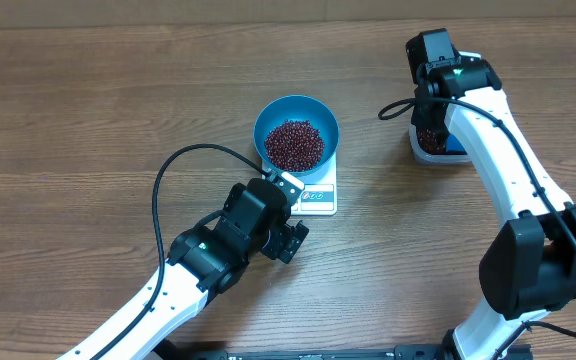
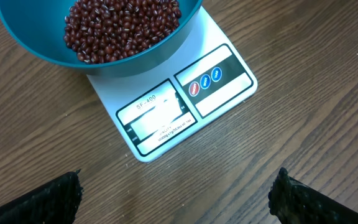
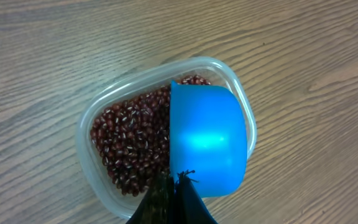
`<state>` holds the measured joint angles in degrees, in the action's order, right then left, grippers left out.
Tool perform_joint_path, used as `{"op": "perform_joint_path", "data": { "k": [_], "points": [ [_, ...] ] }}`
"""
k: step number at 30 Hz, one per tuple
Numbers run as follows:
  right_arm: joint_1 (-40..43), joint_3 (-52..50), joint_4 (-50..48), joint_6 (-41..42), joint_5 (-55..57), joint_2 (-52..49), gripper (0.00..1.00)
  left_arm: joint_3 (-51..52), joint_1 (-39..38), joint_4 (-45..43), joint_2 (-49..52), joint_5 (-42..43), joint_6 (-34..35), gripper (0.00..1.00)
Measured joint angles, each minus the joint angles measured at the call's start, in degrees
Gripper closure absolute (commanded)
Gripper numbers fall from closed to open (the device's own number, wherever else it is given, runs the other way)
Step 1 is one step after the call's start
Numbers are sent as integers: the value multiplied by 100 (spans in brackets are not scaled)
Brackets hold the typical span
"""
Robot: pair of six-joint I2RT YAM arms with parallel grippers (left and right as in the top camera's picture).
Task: Scoop item into bowl and weigh 150g on scale
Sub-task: 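Move the empty scoop with the right gripper back to the bean tub, then lower the blue scoop into the bean tub with the right gripper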
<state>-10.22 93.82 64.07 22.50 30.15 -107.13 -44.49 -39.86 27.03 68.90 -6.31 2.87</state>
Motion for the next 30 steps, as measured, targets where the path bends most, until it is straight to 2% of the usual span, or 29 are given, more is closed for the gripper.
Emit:
{"op": "perform_joint_path", "data": {
  "k": [9,18,30],
  "points": [
    [0,-4,-321,-28,-4,0,96,0,-2,0,0,0,0,0],
    [-2,-4,-299,-409,66,-35,96,0,0,0,0,0,0,1],
    [-4,-9,-254,-599,131,-511,96,0,0,0,0,2,0,0]
  ]
}}
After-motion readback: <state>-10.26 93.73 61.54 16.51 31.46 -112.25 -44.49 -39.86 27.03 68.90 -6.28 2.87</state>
